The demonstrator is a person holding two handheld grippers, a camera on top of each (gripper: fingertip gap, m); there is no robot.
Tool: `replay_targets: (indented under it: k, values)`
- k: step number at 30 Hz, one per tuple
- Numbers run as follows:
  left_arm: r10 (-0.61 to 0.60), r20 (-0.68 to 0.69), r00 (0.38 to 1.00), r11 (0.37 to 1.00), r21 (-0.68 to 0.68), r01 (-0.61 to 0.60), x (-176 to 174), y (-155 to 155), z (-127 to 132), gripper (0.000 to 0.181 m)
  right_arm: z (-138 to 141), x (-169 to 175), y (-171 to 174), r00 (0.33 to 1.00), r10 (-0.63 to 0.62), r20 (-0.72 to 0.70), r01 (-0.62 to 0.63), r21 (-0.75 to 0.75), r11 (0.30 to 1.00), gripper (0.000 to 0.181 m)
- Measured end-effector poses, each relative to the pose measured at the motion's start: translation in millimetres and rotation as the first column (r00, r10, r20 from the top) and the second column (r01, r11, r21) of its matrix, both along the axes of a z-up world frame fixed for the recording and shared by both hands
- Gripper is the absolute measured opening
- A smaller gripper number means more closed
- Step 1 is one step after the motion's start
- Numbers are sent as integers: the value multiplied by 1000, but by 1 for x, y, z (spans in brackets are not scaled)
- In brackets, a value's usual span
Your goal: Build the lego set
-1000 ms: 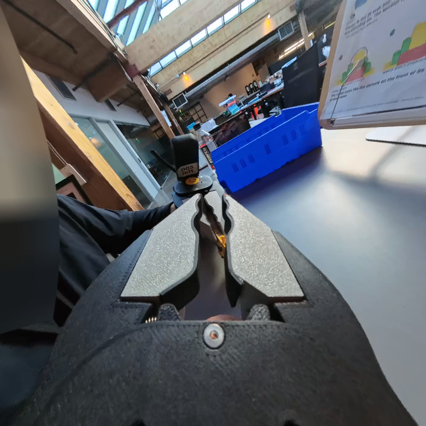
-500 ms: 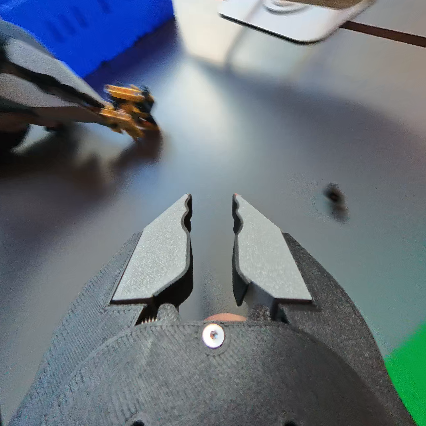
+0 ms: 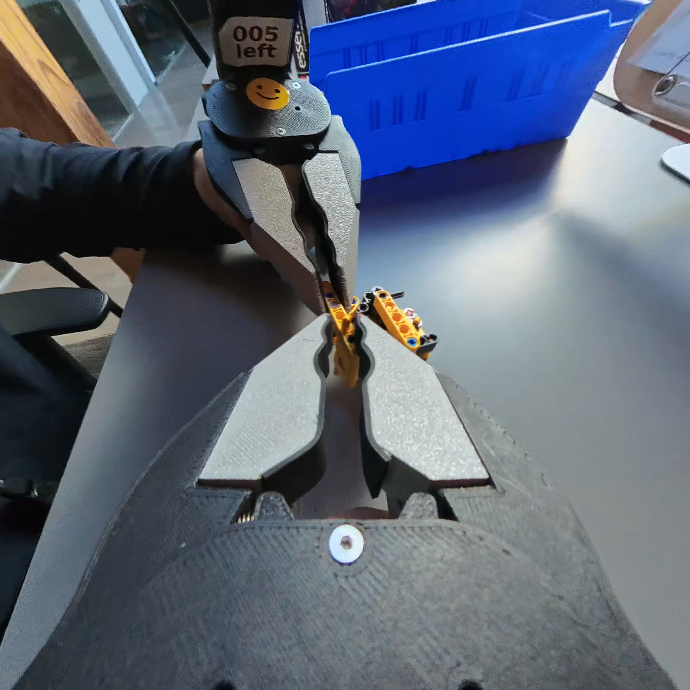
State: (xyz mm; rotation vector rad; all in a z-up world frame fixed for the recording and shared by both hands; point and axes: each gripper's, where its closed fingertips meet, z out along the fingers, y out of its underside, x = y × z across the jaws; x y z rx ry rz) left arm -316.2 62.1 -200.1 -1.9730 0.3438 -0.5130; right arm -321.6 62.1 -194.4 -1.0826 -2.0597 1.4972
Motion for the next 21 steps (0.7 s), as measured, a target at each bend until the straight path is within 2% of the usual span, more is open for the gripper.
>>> replay_targets:
  k: [6, 9, 12, 15, 17, 19, 21]
  values:
    - [-28, 40, 999, 999, -26, 29, 3, -2, -1, 4, -1, 2, -3, 999, 39, 7, -39, -5, 999, 4]
    - [-42, 75, 996, 998, -43, 45, 14, 0, -1, 15, 9, 4, -13, 998, 63, -7, -63, -88, 994, 1]
    - [-10, -69, 998, 994, -105, 3, 15, 3, -19, 6, -4, 3, -10, 999, 40, 15, -41, 19, 999, 1]
    - [-1, -129, 992, 997, -81, -9, 16, 4, -19, 6, -3, 4, -9, 999, 19, 26, -19, -3, 1000, 1]
    - [0, -92, 996, 997, -79, -8, 16, 4, -17, 6, 4, 0, -9, 1000, -13, 14, 13, -42, 999, 1]
    - [1, 32, 999, 999, -42, 0, 19, 6, -4, 6, 18, -5, -9, 1000, -27, -14, 24, -140, 990, 0]
    - [6, 27, 1000, 999, -42, -5, 19, 7, -3, 6, 20, -6, -8, 999, -34, -16, 31, -157, 987, 0]
